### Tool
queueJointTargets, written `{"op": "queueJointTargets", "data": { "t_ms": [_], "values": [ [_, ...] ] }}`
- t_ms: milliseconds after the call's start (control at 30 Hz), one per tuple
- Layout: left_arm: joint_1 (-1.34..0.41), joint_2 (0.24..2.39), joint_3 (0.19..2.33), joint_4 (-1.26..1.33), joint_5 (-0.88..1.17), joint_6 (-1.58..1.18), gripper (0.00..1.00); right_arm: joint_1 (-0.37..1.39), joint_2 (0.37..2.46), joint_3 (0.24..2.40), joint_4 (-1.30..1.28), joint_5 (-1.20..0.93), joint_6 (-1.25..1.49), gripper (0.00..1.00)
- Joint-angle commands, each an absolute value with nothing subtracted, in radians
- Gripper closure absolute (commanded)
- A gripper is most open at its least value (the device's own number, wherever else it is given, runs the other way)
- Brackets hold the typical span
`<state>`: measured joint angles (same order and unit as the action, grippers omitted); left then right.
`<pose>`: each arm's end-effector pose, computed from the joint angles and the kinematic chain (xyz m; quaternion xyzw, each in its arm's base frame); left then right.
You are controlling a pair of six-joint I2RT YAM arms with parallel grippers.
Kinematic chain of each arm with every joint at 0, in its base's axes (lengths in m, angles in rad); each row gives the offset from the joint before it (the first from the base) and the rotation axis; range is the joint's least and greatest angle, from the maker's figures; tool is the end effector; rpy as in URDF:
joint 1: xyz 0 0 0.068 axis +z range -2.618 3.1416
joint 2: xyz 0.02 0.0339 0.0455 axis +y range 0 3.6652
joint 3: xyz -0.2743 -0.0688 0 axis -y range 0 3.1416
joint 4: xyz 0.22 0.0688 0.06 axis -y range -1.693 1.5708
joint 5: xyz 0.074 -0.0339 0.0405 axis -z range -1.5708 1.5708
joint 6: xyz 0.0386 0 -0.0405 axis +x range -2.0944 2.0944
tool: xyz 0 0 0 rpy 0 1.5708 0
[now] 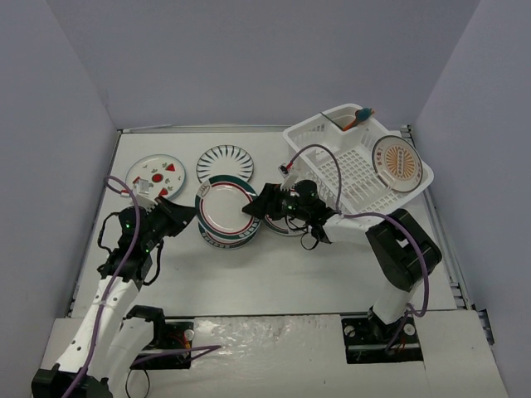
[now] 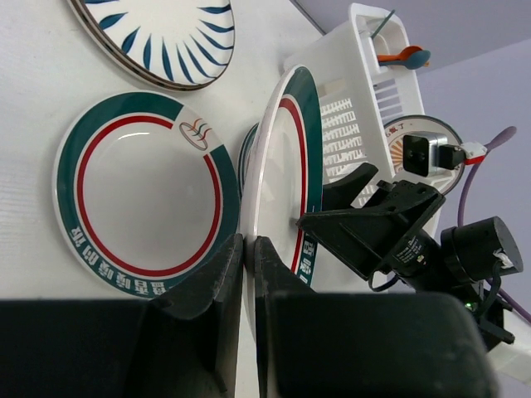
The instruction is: Load the plates into the dish rack
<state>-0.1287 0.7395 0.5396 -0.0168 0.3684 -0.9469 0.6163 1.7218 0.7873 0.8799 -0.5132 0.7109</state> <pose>0.1493 -0.0333 0.2898 -0.1995 0.7487 -0.4381 0.4558 0.2728 0.2165 0.2375 -0.1411 0.7098 0.5548 0.4104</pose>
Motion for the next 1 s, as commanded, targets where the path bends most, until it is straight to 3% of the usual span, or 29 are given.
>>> {"op": "queueJointTargets", "data": {
  "t_ms": [0,200,333,467,800,900,967],
  "values": [
    [-0.122,0.734,0.567,0.174,0.425,-0.997,1.0,0.602,1.681,0.787,1.038,-0.589,0.74,0.43],
    [-0.122,0.738,0.573,0.179,0.444,-0.99,1.0,0.585,1.678,0.775,1.074,-0.62,0.749,0.66],
    [-0.123,0.736,0.577,0.146,0.439,-0.959,1.0,0.562,1.646,0.753,1.095,-0.632,0.759,0.98],
    [-0.12,0.749,0.584,0.098,0.43,-0.909,0.99,0.524,1.555,0.736,1.047,-0.643,0.735,1.0],
    [-0.121,0.788,0.756,-0.276,0.294,-0.693,0.27,0.483,1.235,0.934,0.367,-0.426,0.267,1.0],
    [-0.12,0.786,0.85,-0.404,0.221,-0.589,0.09,0.472,1.134,1.032,0.182,-0.254,0.077,1.0],
    [-0.118,0.792,0.896,-0.492,0.141,-0.534,0.03,0.452,1.09,1.077,0.119,-0.135,-0.019,1.0]
  ]
}}
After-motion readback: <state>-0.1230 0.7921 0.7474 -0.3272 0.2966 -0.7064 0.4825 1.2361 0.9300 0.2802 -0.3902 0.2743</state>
